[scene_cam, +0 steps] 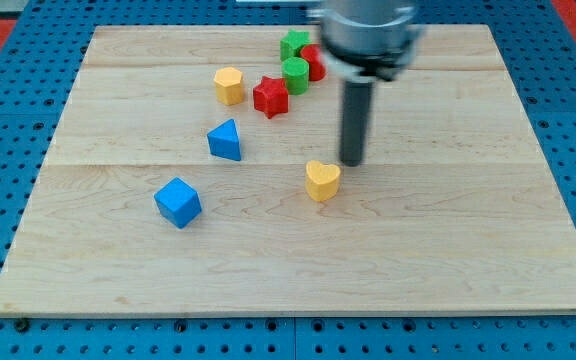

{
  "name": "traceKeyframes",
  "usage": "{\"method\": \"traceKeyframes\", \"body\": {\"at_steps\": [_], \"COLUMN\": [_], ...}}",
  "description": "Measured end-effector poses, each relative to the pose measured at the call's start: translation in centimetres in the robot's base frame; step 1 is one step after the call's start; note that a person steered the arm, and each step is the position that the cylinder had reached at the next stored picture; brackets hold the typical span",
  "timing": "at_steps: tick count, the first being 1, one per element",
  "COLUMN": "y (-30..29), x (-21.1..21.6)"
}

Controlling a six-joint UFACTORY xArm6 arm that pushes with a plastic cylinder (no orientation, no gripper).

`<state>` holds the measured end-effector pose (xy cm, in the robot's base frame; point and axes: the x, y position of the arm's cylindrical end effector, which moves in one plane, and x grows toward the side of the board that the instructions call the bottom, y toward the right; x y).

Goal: Form a slightly diagonal line with the yellow blocks and triangle

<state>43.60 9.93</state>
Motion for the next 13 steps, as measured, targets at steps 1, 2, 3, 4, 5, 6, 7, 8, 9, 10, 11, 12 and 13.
{"method": "traceKeyframes", "body": {"at_steps": [1, 2, 3, 4, 5, 6, 7, 8, 9, 10, 11, 12, 13], "y": [0.0, -10.6, -13.8, -4.8, -2.9, -7.9, -14.4, -23.2, -27.4, -17.5, -14.7, -16.4, -15.5], "x": [5.3, 4.4, 1.7, 3.7, -1.1, -5.8, -5.9, -8.4, -12.9, -17.1, -11.5, -9.6, -9.8]}}
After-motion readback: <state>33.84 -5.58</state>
